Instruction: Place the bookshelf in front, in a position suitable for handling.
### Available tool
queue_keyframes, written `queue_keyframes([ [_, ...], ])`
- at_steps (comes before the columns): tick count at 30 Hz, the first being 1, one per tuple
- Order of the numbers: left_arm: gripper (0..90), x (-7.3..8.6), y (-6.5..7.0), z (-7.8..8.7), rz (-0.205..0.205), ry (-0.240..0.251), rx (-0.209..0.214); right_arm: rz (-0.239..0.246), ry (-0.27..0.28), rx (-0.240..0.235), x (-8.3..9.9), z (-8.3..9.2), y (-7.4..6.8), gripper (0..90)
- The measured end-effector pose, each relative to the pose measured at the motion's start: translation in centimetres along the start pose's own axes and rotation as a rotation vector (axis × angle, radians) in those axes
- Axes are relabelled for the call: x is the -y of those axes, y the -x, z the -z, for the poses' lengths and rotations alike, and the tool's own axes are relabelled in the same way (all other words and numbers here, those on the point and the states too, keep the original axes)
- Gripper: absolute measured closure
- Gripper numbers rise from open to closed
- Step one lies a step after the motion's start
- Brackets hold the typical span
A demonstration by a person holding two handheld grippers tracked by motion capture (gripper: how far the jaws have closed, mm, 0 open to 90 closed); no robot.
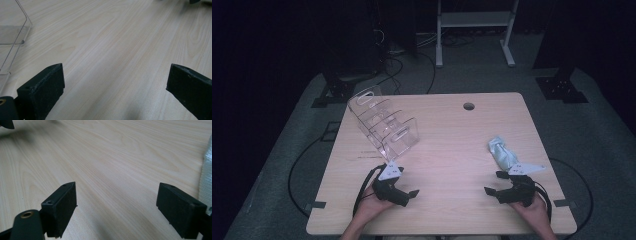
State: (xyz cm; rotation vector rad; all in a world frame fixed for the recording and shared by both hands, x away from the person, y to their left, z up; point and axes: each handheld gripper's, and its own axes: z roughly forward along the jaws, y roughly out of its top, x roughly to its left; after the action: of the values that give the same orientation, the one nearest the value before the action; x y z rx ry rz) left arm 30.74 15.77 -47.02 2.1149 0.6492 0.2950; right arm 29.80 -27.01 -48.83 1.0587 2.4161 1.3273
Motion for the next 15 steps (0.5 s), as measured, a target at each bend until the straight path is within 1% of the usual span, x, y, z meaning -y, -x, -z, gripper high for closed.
queue_keyframes([
  [2,0.6,0.0,0.1,0.2,-0.002,0.005,-0.001,0.002,0.001,-0.002,0.0,-0.1,-0.1,15.9],
  [3,0.6,0.0,0.1,0.3,-0.001,0.015,0.0,0.004,-0.001,0.0,-0.1,-0.1,-0.1,15.9],
  [7,0.6,0.0,0.0,0.6,-0.006,0.017,-0.004,0.008,0.006,0.006,-0.2,0.0,-0.3,15.8],
  [11,0.6,-0.7,0.1,1.4,-0.005,0.058,-0.013,0.023,0.008,0.016,-0.4,0.1,-0.8,15.5],
  [14,0.6,-1.0,0.2,1.8,-0.007,0.066,-0.021,0.017,0.011,0.014,-0.3,0.2,-0.8,15.3],
  [15,0.6,-1.3,0.2,2.0,-0.016,0.071,-0.026,0.014,0.013,0.013,-0.4,0.2,-0.8,15.3],
])
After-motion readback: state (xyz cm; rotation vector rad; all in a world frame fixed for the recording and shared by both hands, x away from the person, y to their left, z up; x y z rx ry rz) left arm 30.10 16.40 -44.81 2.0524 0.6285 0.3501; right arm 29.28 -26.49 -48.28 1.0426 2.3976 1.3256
